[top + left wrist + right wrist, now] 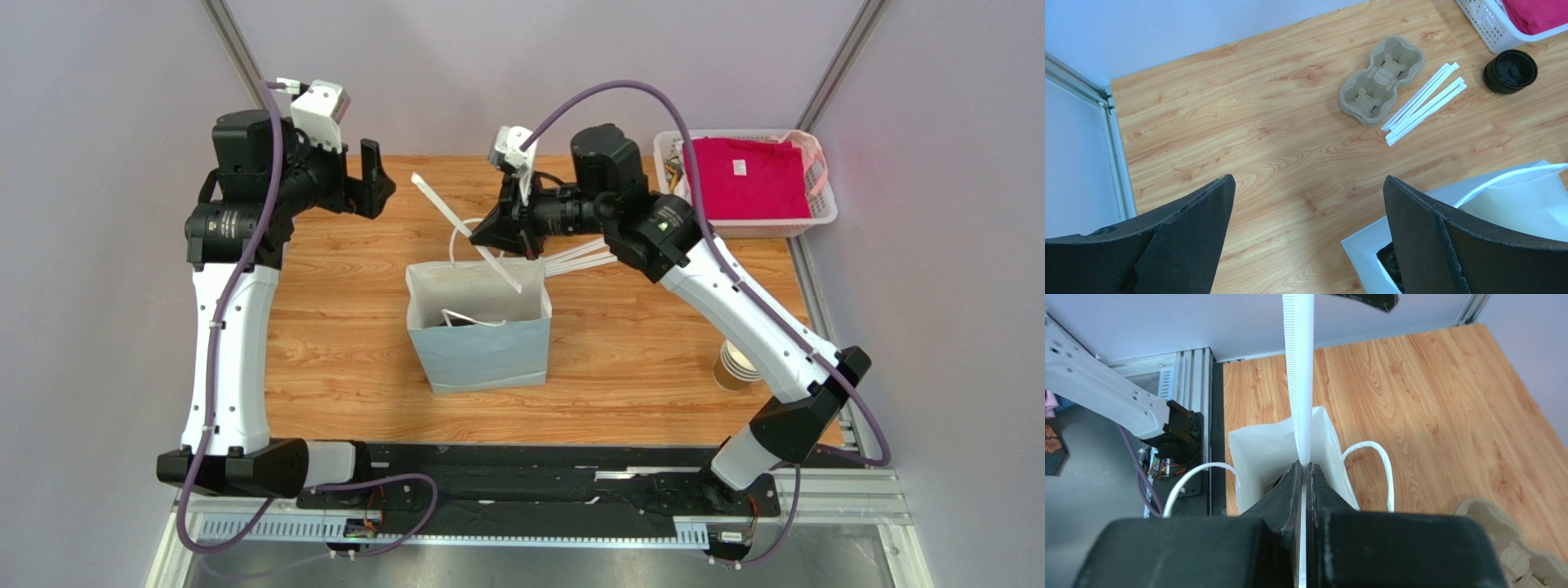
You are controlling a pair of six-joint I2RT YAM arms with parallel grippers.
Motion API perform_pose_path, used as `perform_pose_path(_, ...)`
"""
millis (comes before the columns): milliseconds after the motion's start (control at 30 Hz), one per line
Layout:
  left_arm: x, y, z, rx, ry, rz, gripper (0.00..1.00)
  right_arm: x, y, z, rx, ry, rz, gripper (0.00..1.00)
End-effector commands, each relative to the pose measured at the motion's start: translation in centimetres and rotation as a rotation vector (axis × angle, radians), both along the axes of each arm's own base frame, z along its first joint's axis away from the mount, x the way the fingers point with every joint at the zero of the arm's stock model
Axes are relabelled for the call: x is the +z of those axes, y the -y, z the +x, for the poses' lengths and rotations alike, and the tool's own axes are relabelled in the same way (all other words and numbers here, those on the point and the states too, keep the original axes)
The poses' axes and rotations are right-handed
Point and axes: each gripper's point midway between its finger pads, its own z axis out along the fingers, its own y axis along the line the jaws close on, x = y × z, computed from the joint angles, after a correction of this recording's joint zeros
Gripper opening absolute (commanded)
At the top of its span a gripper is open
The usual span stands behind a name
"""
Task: Pack the takeout coffee
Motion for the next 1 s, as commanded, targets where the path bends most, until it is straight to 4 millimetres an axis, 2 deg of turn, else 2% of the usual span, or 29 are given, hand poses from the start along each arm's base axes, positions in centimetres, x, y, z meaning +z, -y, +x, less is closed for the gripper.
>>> perform_pose_path(0, 0.9, 0.1, -1.0, -0.014, 0.044, -0.013, 0.99, -0.7, -1.2, 1.5, -0.005, 0.087, 0.017, 0.00)
perform_pose_path(100, 0.3, -0.1, -1.4, -0.011, 0.032, 0.000, 0.99, -2.8, -1.3, 1.1, 0.015, 0.083, -0.020, 0.00)
perform_pose_path(133, -0.2, -0.2, -1.6, -0.009, 0.009, 0.008, 0.99, -4.5, -1.2, 0.8, 0.022, 0.068, -0.049, 0.00)
perform_pose_path(300, -2.2, -0.4, -1.5, -0.003, -0.085, 0.020, 0.99, -7.2, -0.7, -0.7, 0.058, 0.095, -0.127, 0.00)
perform_pose_path(367, -2.3, 0.0, -1.8, -0.033, -0.089, 0.018, 0.99, -8.3, -0.3, -1.0, 0.056, 0.076, -0.174, 0.09)
perform_pose_path(400, -2.4, 0.1, -1.9, -0.042, -0.095, 0.016, 0.99, -8.5, -0.2, -1.1, 0.059, 0.079, -0.187, 0.20)
perform_pose_path(433, -2.8, 0.4, -2.3, -0.060, -0.115, 0.013, 0.99, -8.8, 0.0, -1.4, 0.061, 0.070, -0.204, 0.27)
perform_pose_path(467, -2.6, 0.5, -2.4, -0.073, -0.113, 0.021, 0.99, -8.5, 0.1, -1.4, 0.050, 0.075, -0.204, 0.34)
perform_pose_path(500, -2.9, 0.5, -2.4, -0.082, -0.127, 0.027, 0.99, -8.3, 0.3, -1.7, 0.053, 0.070, -0.206, 0.46)
perform_pose_path(600, -3.4, 1.2, -3.3, -0.160, -0.153, 0.045, 0.99, -6.5, 0.5, -1.8, 0.038, 0.090, -0.187, 0.56)
perform_pose_path(767, -4.1, 3.0, -4.9, -0.339, -0.176, 0.051, 0.99, -3.7, 1.3, -1.4, -0.024, 0.104, -0.174, 0.59)
perform_pose_path(900, -5.0, 3.8, -5.9, -0.448, -0.197, 0.072, 0.97, -0.1, 2.9, -1.0, -0.107, 0.155, -0.133, 0.70)
perform_pose_path(967, -5.1, 4.1, -5.9, -0.485, -0.190, 0.076, 0.96, 1.0, 4.2, -0.1, -0.182, 0.189, -0.136, 0.78)
